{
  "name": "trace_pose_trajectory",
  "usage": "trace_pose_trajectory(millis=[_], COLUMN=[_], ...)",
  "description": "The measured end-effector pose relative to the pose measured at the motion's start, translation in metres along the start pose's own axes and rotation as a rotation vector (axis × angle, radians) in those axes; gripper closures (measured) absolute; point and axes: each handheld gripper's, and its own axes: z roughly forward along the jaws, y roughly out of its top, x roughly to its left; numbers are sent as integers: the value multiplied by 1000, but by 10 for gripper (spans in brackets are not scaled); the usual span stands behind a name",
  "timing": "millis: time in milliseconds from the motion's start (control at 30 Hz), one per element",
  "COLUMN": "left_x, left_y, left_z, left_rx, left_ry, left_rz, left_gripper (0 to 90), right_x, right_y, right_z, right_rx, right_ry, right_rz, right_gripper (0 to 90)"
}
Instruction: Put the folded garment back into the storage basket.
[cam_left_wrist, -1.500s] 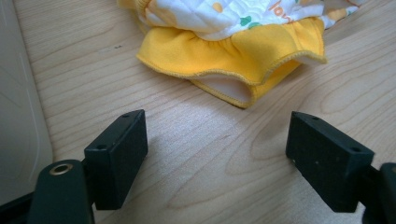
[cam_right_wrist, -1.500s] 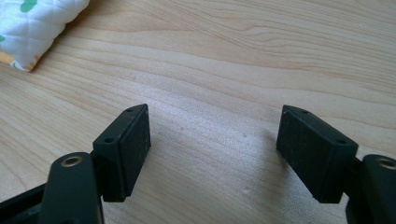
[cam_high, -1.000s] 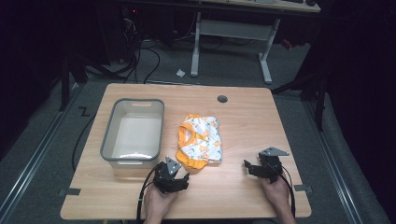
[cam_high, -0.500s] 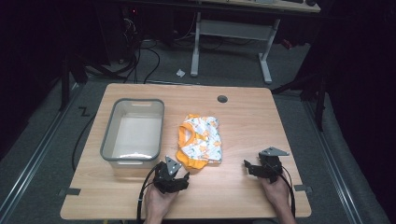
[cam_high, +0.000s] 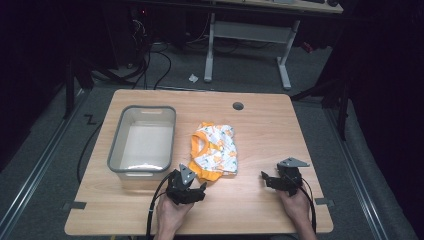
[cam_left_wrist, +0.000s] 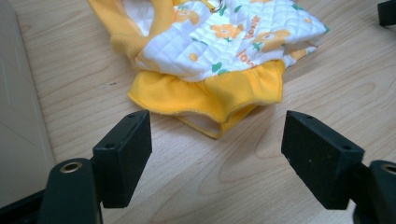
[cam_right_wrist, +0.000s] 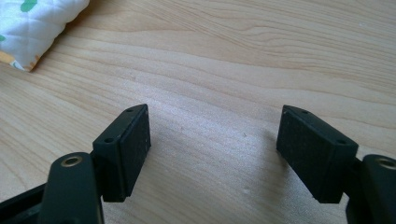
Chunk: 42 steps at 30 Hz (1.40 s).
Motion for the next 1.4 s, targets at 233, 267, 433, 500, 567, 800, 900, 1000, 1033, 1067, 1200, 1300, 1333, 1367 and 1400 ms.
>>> trace_pose_trajectory(millis=[233, 267, 433, 500, 567, 800, 900, 1000, 1033, 1067, 1200, 1300, 1333, 1367, 1400], left_x=[-2, -2, -4, -4, -3, 3, 5, 7, 8, 8, 12, 18, 19, 20, 21], left_y=[12, 15, 24, 29, 35, 54, 60, 63, 65, 65, 71, 76, 78, 80, 81], left_z=[1, 2, 4, 4, 6, 19, 26, 30, 32, 33, 40, 46, 48, 50, 53], left_rx=[-4, -1, -5, -15, -14, -6, 11, 10, 13, 16, 29, 35, 40, 43, 51], left_ry=[-4, -6, 12, 20, 29, 18, 14, 9, 11, 11, 30, 39, 42, 40, 43], left_rz=[1, -5, -7, -16, -9, -17, -22, -36, -38, -40, -44, -61, -67, -75, -73], left_gripper=[231, 232, 206, 198, 189, 178, 176, 175, 172, 170, 164, 163, 163, 163, 163], right_x=[0, 0, 0, 0, 0, 0, 0, 0, 0, 0, 0, 0, 0, 0, 0], right_y=[0, 0, 0, 0, 0, 0, 0, 0, 0, 0, 0, 0, 0, 0, 0], right_z=[0, 0, 0, 0, 0, 0, 0, 0, 0, 0, 0, 0, 0, 0, 0], right_rx=[0, 0, 0, 0, 0, 0, 0, 0, 0, 0, 0, 0, 0, 0, 0], right_ry=[0, 0, 0, 0, 0, 1, 1, 1, 1, 1, 1, 1, 1, 1, 2], right_rz=[0, 0, 0, 0, -1, -1, -1, -1, -1, -1, -1, -1, -1, 0, 0], right_gripper=[262, 262, 262, 261, 261, 261, 261, 261, 261, 261, 261, 261, 261, 261, 261])
